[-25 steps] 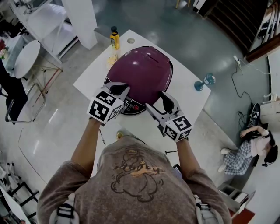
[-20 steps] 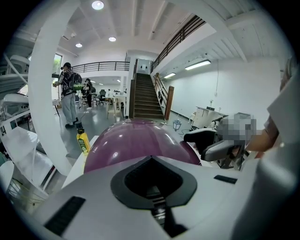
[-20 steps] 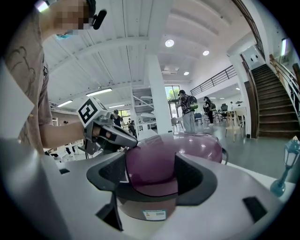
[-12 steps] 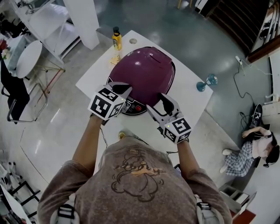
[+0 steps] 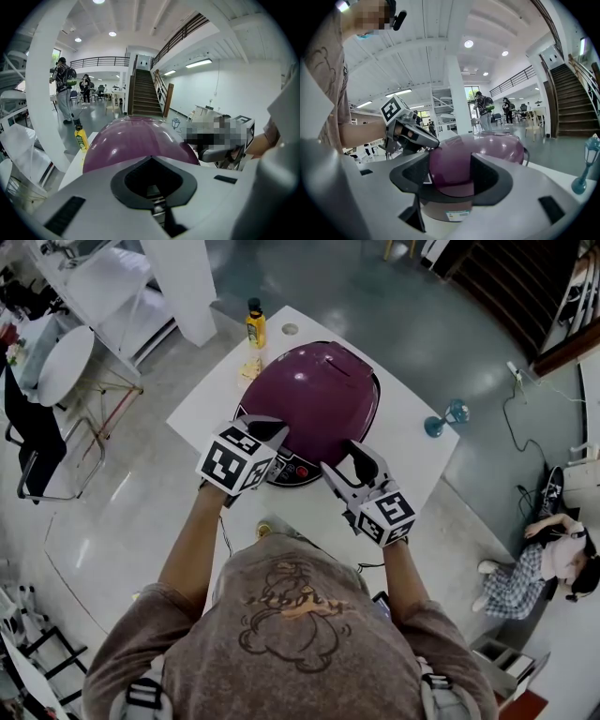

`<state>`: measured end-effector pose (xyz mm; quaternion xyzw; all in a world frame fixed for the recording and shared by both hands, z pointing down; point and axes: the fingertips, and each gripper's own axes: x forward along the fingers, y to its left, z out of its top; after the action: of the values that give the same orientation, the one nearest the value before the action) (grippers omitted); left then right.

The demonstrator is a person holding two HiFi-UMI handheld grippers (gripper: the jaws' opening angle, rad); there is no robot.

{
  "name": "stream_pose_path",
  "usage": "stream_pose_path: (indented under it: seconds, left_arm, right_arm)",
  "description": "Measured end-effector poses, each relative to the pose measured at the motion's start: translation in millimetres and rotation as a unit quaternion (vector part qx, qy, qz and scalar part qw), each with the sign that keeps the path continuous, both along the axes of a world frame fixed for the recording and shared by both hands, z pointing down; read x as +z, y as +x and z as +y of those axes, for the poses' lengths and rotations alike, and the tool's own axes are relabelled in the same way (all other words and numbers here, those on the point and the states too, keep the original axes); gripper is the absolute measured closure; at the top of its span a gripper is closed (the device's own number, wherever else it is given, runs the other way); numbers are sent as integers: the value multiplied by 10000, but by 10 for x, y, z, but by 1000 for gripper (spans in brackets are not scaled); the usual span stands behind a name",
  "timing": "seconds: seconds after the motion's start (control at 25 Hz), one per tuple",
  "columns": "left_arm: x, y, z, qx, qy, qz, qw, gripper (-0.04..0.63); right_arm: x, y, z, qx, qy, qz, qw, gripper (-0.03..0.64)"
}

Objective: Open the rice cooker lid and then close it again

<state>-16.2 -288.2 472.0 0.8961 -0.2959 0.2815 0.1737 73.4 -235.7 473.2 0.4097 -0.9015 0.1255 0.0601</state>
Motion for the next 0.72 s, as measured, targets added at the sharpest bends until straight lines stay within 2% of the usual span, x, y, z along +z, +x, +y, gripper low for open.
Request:
stream_pose_path:
  seconds: [0.2,0.52,0.72]
  left_arm:
    - [-10,-1,-4,12,20,125,9999,575]
    - [-10,-34,16,329,63,317,9989,575]
    - [14,-21,6,526,24,395,9978,575]
  right_arm:
    - [-1,10,-17,144,-29,45,9999,364]
    - [28,16,-60,521,28,293,9982,391]
    - [39,39,-80,861,91,200,9960,402]
